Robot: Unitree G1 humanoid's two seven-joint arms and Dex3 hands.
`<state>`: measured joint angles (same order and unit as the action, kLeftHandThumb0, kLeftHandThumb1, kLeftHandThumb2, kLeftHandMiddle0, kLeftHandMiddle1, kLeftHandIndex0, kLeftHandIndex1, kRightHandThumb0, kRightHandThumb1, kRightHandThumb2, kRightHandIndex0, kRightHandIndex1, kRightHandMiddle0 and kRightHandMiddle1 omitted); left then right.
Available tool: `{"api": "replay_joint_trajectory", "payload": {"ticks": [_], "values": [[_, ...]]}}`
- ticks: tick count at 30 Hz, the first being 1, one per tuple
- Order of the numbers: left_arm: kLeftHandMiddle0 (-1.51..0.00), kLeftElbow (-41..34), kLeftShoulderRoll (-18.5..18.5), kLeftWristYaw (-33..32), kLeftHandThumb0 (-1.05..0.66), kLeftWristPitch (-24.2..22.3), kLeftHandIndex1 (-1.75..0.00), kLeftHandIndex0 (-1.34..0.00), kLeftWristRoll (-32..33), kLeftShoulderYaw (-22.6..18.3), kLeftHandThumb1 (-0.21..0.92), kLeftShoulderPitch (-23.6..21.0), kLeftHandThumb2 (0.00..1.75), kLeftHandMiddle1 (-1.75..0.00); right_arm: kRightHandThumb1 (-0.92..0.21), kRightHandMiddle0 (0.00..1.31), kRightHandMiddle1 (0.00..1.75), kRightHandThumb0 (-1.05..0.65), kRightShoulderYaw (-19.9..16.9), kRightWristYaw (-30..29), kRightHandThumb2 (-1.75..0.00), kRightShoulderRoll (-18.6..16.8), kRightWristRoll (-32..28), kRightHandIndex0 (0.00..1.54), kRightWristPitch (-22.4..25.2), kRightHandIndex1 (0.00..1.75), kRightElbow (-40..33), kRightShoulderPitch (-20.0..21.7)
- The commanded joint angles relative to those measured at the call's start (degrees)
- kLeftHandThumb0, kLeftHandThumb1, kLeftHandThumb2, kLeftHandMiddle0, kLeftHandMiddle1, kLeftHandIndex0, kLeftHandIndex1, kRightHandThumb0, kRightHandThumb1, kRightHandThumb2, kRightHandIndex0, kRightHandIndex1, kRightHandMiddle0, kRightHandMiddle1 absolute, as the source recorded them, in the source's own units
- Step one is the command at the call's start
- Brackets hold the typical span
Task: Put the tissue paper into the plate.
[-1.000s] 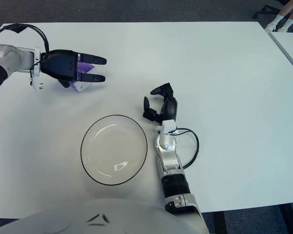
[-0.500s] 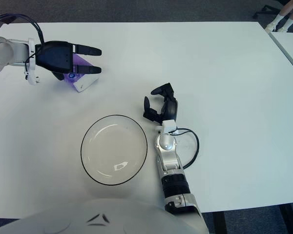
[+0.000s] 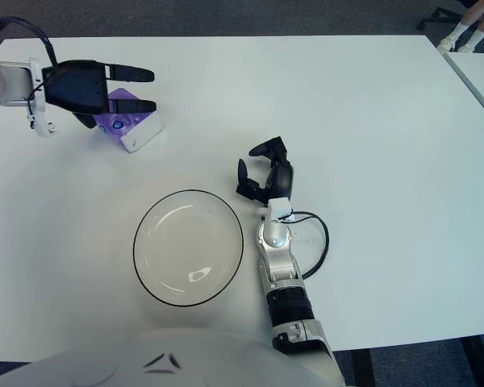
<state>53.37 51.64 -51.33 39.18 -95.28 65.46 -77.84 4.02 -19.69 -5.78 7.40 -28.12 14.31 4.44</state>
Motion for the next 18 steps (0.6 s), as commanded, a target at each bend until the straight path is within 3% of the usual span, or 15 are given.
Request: {"api": "replay_joint_trajectory", "payload": {"ticks": [1,18], "values": [[0.0,0.99,1.2,-0.15,-1.05,-1.1,0.0,0.0,-0.16,-0.48,0.91,0.45,0.47,0.0,-0.38,0.46,1.75,-0.01,-0.61,0.54,-1.13,1.1,1.02,0.68,-1.2,1.37,9.22,-5.85],[0.0,6.21,-2.1,6.43,-1.05,-3.1,0.0,0.0,5.18,-2.06,0.89,4.38,0.43,0.0,-0.38,0.44,1.75,-0.01,-0.79,0.49,-1.13,1.02,1.33,0.68,-2.17,1.38,9.21,-6.05]]}}
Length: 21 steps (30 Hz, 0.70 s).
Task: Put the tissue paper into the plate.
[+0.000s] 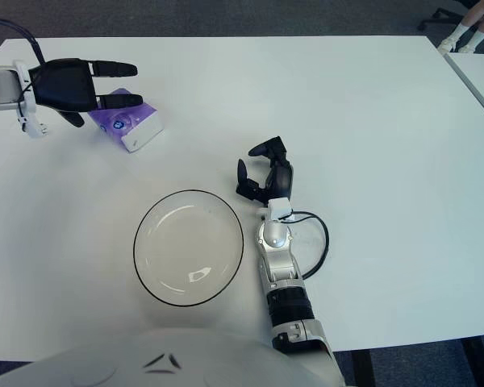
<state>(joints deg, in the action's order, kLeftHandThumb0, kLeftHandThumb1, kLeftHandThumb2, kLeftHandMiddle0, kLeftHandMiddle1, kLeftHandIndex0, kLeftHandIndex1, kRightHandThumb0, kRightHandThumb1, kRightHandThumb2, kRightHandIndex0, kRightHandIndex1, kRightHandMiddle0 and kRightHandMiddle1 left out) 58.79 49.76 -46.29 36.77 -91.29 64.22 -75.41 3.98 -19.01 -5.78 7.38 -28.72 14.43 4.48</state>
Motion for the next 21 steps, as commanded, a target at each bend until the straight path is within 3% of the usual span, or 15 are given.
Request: {"api": "replay_joint_trajectory", "payload": {"ticks": [1,12,15,21], "values": [[0.0,0.86,-0.33,1.47,-1.05,-1.01,0.0,0.0,1.19,-0.73,0.89,2.19,0.43,0.0,-0.38,0.44,1.75,-0.01,-0.75,-0.28,-1.13,0.99,1.4,0.68,-1.59,1.38,9.05,-6.13],[0.0,3.56,-3.4,5.99,-1.05,0.22,0.0,0.0,4.71,-1.46,0.92,3.65,0.41,0.0,-0.38,0.44,1.75,-0.01,-0.56,-1.12,-1.13,0.52,1.8,0.69,-0.33,1.38,7.16,-7.15],[0.0,5.62,-5.7,7.14,-1.05,-0.63,0.0,0.0,5.51,-1.38,0.92,3.85,0.39,0.0,-0.38,0.44,1.75,-0.01,-0.53,-1.23,-1.13,0.47,1.73,0.68,0.21,1.38,6.52,-7.45],[0.0,7.8,-7.55,5.94,-1.05,-0.98,0.0,0.0,7.39,-1.68,0.91,4.38,0.36,0.0,-0.38,0.44,1.75,-0.01,-0.68,-1.5,-1.13,0.62,1.93,0.69,0.78,1.38,6.09,-7.62]]}}
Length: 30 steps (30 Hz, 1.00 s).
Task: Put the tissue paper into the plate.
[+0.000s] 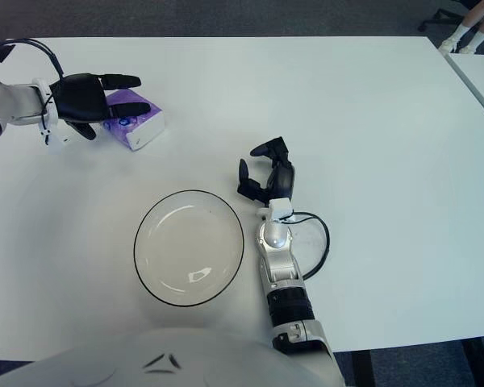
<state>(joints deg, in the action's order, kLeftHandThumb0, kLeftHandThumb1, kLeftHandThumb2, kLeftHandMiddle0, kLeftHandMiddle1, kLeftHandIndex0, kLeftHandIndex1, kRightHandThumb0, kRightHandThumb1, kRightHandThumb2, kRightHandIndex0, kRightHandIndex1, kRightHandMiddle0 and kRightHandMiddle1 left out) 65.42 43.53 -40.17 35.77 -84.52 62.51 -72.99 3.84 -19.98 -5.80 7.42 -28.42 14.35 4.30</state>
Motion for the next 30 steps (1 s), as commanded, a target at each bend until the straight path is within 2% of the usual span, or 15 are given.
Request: {"api": "replay_joint_trajectory", "payload": {"ticks": [1,19,30], "values": [[0.0,1.38,-1.49,-0.36,-1.05,-0.02,0.0,0.0,0.78,0.1,0.91,1.97,0.36,0.0,-0.38,0.44,1.75,-0.01,-0.55,-0.58,-1.13,0.66,1.92,0.69,0.51,1.38,6.14,-7.45],[0.0,6.81,-8.82,1.77,-1.05,-2.78,0.0,0.0,6.53,-1.43,0.91,1.43,0.34,0.0,-0.42,0.41,1.75,-0.01,-0.93,-1.04,-1.09,1.16,2.1,0.67,0.04,1.38,5.71,-7.89],[0.0,7.78,-10.57,2.18,-1.05,-3.04,0.0,0.0,9.89,-3.38,0.91,0.83,0.32,0.0,-0.4,0.42,1.75,-0.01,-1.02,-0.81,-1.11,1.42,1.92,0.68,0.62,1.38,5.29,-8.07]]}}
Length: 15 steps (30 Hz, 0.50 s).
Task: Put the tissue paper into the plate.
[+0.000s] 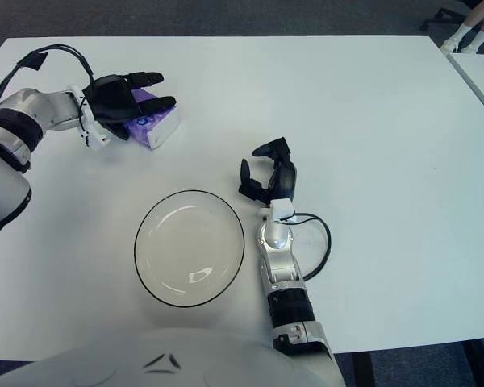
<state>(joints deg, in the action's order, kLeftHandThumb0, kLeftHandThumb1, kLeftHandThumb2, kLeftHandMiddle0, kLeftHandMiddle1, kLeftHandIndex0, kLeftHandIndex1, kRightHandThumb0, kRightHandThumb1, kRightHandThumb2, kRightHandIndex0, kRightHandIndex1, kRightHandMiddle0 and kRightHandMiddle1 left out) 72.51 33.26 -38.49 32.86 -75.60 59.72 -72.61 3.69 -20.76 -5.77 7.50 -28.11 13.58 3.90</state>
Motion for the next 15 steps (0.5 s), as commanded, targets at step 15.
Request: {"api": "replay_joint_trajectory", "payload": {"ticks": [15], "values": [[0.0,2.57,-3.37,3.97,-1.05,0.94,0.0,0.0,5.48,-3.09,0.92,0.51,0.32,0.0,-0.41,0.41,1.75,-0.01,-0.87,-0.23,-1.1,1.28,1.86,0.67,0.39,1.38,5.33,-8.07]]}}
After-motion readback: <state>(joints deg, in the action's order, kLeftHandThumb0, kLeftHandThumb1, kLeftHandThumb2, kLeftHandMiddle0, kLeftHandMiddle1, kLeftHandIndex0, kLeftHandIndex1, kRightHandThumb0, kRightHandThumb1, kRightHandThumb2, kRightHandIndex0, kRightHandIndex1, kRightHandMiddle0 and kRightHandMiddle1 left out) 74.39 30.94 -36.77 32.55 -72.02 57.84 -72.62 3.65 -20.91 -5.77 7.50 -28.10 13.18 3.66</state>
